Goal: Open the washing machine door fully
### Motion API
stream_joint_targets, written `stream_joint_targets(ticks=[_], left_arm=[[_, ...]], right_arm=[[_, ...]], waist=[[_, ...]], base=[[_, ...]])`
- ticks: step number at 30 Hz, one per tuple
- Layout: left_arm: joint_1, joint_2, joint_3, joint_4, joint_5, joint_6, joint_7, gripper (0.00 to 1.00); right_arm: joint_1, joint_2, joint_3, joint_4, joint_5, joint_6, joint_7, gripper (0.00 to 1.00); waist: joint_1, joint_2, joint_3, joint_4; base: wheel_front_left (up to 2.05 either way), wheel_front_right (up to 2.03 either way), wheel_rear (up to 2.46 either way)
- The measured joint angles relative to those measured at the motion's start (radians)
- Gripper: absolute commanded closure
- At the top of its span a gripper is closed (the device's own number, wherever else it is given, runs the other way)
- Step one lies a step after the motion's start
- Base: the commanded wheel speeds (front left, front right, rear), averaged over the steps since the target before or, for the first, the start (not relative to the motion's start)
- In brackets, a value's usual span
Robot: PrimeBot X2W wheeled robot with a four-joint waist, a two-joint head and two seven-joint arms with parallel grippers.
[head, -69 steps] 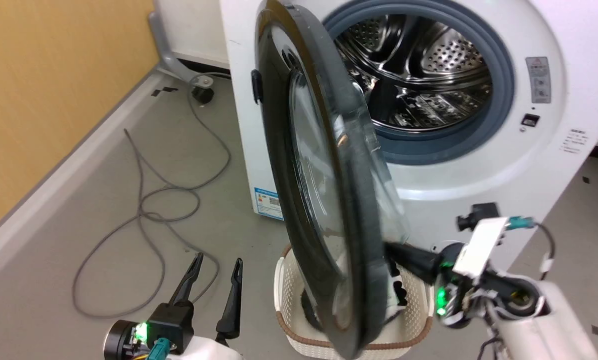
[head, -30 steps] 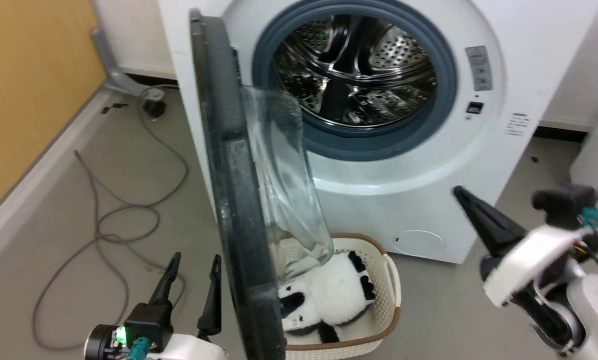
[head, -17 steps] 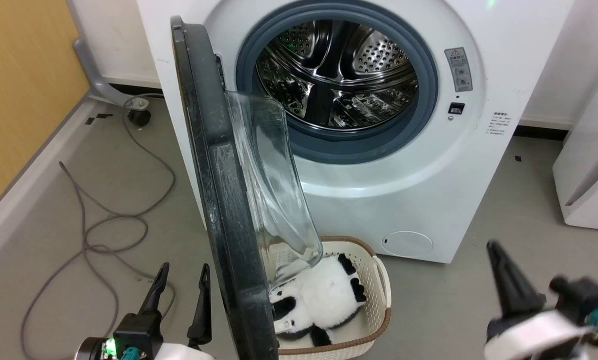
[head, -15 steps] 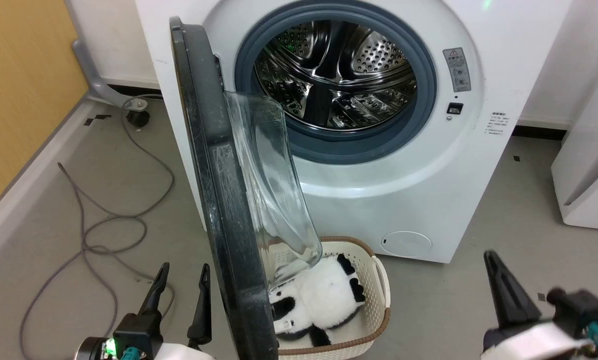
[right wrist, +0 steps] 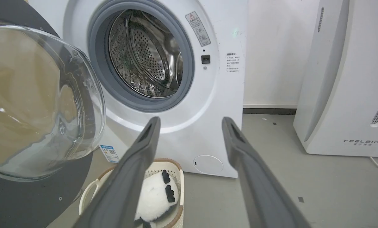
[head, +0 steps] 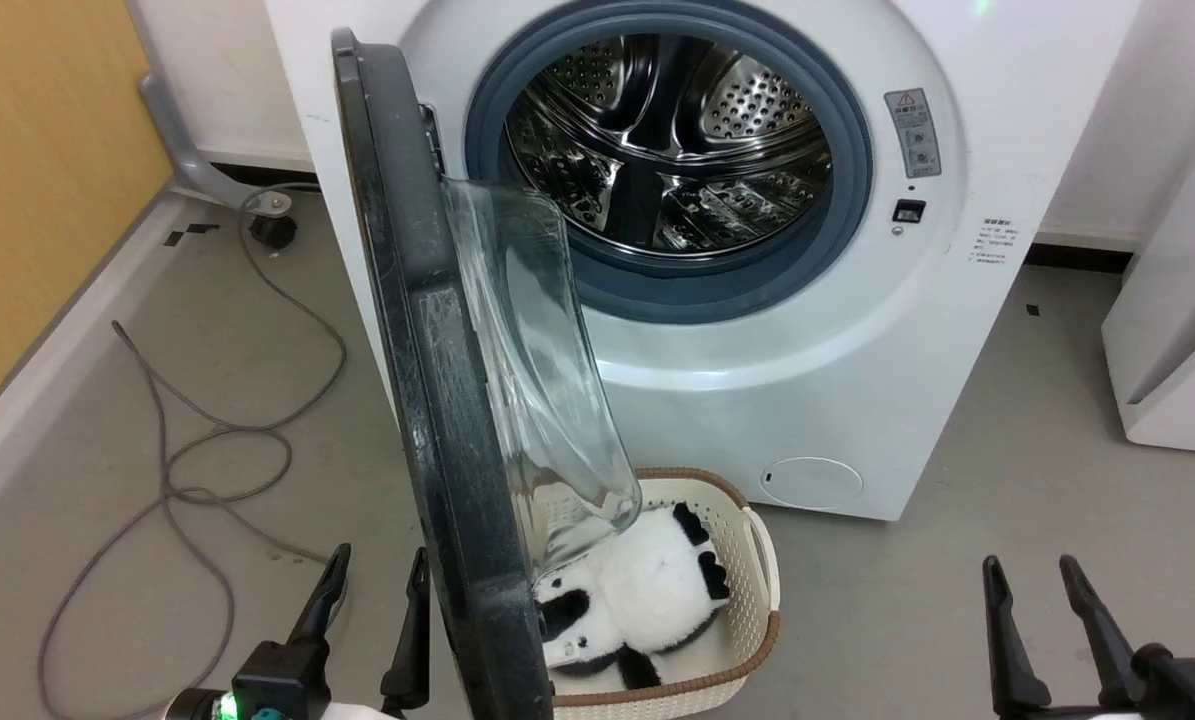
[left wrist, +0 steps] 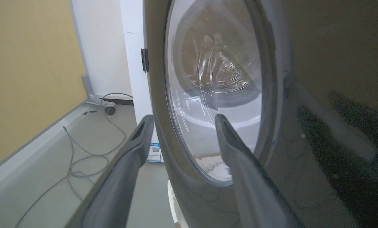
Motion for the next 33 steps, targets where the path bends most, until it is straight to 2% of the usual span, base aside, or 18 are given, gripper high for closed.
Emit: stream_joint_targets(ticks=[3,4,5,15,23,33], left_arm=[[0.002,0.000,0.004,-0.004,-0.016,0.000,0.000,0.00],[0.002,0.000,0.007,-0.012,-0.030,0.000,0.000,0.71],[0.002,0.000,0.010,-0.021,-0.041,0.000,0.000,1.00],[0.002,0.000,0.061,-0.143,-0.080,0.002,0.000,1.00],[-0.031,-0.001,0.108,-0.306,-0.143,0.036,0.000,1.00],[-0.140,0.000,0.056,-0.498,-0.110,0.035,-0.001,1.00]], right_arm=[[0.007,0.001,0.000,0.002,0.007,0.000,-0.002,0.00],[0.008,0.001,-0.001,0.003,0.013,0.000,-0.003,0.00],[0.008,0.001,-0.002,0.003,0.019,0.000,-0.003,0.00],[0.008,0.003,0.016,0.012,0.049,0.000,-0.007,0.00],[0.009,0.003,0.015,0.013,0.049,0.000,-0.007,0.00],[0.012,0.003,0.010,0.028,0.087,0.000,-0.007,0.00]], waist=[[0.0000,0.0000,-0.001,0.002],[0.0000,0.0000,-0.001,0.003],[0.0000,0.0000,-0.001,0.004],[0.0000,0.0000,-0.008,0.014],[0.0000,0.0000,-0.018,0.019],[0.0000,0.0000,-0.032,0.027]], base=[[0.00,0.00,0.00],[0.00,0.00,0.00],[0.00,0.00,0.00],[0.00,0.00,0.00],[0.00,0.00,0.00],[0.00,0.00,0.00]])
